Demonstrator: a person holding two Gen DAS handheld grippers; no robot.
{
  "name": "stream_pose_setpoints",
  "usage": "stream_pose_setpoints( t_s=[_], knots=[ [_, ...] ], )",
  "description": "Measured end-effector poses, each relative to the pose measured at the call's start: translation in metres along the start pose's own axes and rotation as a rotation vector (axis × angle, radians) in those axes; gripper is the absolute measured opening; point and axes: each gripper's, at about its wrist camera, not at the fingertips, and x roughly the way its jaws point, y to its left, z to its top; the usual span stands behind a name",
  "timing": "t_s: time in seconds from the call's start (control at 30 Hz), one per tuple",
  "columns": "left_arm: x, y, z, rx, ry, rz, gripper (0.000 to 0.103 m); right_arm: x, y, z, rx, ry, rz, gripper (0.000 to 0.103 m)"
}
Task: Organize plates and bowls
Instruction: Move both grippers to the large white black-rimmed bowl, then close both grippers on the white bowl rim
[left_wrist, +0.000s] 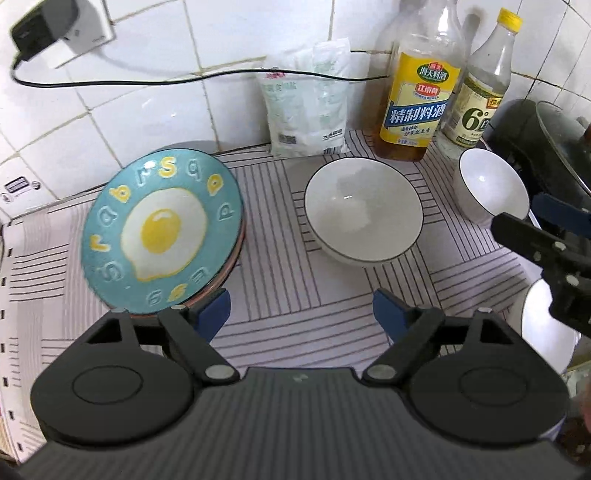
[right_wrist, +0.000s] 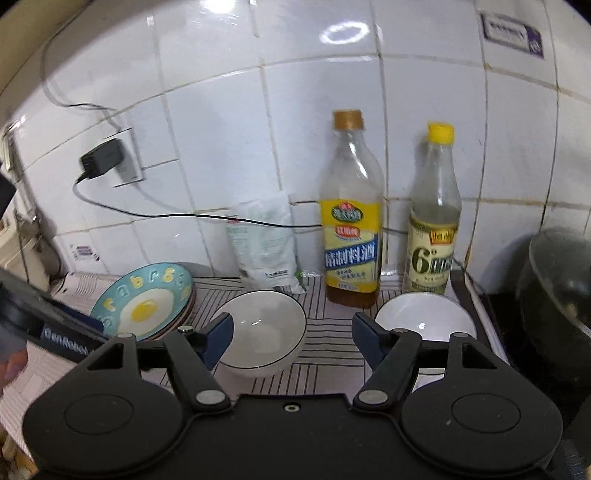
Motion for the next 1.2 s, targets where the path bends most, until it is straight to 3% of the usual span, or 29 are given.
stream_pose_setpoints(
  t_s=[0.17, 0.33, 0.43, 0.47, 0.57, 0.8, 1.03, 1.2],
  knots=[
    [0.027, -0.002, 0.01, -0.042, -0.05, 0.011, 0.082, 0.025, -0.009, -0.007, 0.096, 0.034, -0.034, 0.075],
    [0.052, -0.002, 0.014, -0.071, -0.014, -0.008, 0.081, 0.047, -0.011, -0.012, 0.16, 0.057, -0.032, 0.072],
    [0.06, -0.002, 0.014, -0.08, 0.003, -0.018, 0.074, 0.06, -0.011, -0.015, 0.177, 0.067, -0.028, 0.069],
    [0.061, -0.001, 0.015, -0.098, -0.002, -0.036, 0.071, 0.065, -0.011, -0.015, 0.184, 0.074, -0.027, 0.066],
    [0.062, 0.001, 0.018, -0.135, -0.027, -0.01, 0.059, 0.079, -0.013, -0.017, 0.222, 0.102, -0.059, 0.04],
    [0.078, -0.001, 0.025, -0.144, -0.003, -0.032, 0.045, 0.101, -0.02, -0.023, 0.303, 0.14, -0.039, 0.039],
    [0.099, -0.003, 0.03, -0.164, 0.029, -0.031, 0.043, 0.122, -0.026, -0.027, 0.375, 0.168, -0.022, 0.04],
    [0.112, -0.003, 0.034, -0.189, 0.051, -0.061, 0.028, 0.137, -0.034, -0.029, 0.402, 0.177, -0.016, 0.036]
  ],
)
